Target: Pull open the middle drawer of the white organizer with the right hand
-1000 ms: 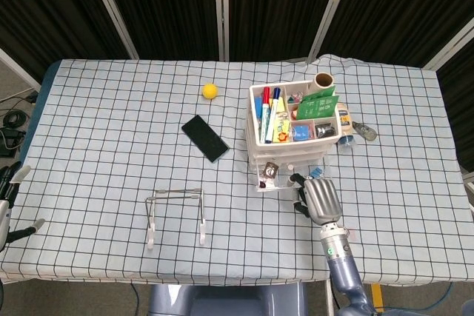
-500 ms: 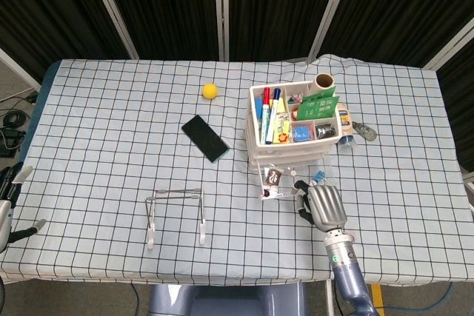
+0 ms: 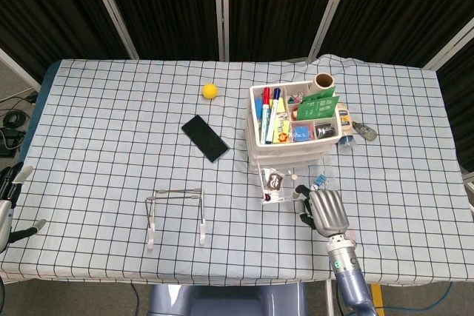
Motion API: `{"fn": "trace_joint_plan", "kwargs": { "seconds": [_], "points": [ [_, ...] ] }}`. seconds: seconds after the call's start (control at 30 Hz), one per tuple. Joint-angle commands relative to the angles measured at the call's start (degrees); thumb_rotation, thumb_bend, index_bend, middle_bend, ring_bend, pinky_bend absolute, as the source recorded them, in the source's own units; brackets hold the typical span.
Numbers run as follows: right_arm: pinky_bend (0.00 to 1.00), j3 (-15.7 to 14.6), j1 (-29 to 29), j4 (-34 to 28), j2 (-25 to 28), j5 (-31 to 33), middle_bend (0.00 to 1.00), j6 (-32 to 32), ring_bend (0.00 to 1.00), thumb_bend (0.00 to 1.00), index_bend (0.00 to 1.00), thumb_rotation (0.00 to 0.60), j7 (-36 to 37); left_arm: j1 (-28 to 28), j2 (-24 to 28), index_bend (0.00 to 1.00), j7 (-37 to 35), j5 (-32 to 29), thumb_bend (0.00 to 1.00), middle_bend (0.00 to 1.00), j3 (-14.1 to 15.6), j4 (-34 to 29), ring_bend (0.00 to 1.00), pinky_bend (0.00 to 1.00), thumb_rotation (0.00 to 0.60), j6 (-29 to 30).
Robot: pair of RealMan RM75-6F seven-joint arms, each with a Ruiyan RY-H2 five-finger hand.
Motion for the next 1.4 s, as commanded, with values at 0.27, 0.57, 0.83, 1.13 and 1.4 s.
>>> {"fn": "trace_joint_plan", "kwargs": {
  "seconds": [0.27, 0.57, 0.83, 1.13, 1.4],
  "points": [
    [0.80, -0.4, -0.6, -0.6, 0.4, -0.3, 0.96, -0.1, 0.95, 0.56, 0.52, 0.600, 0.1, 0.0, 0.0, 0.00, -0.1, 0.0, 0.00, 0.00, 0.0, 0.0, 0.00, 0.00, 0.600, 0.0],
    [0.80, -0.4, -0.8, -0.4, 0.5, -1.3, 0.94, -0.5, 0.94, 0.48, 0.38, 0.600, 1.8, 0.1, 0.1, 0.00, -0.1, -0.2, 0.00, 0.00, 0.0, 0.0, 0.00, 0.00, 0.600, 0.0],
    [0.79, -0.1, -1.0, -2.6, 1.7, -3.1, 0.94, 0.2, 0.94, 0.41, 0.34, 0.600, 1.6, 0.2, 0.2, 0.00, -0.3, -0.3, 0.00, 0.00, -0.1, 0.0, 0.00, 0.00, 0.600, 0.2],
    [0.80, 2.2, 0.1, -6.7, 3.6, -3.4, 0.98, 1.5, 0.97, 0.17, 0.40, 0.600, -5.7, 0.5, 0.5, 0.00, -0.8, 0.0, 0.00, 0.00, -0.1, 0.0, 0.00, 0.00, 0.600, 0.8],
    [0.88, 8.2, 4.3, -10.2, 5.8, 3.9, 1.00, -1.4, 1.00, 0.14, 0.41, 0.600, -14.1, 0.4, 0.4, 0.00, -0.7, -0.1, 0.00, 0.00, -0.2, 0.1, 0.00, 0.00, 0.600, 0.7]
  ]
}}
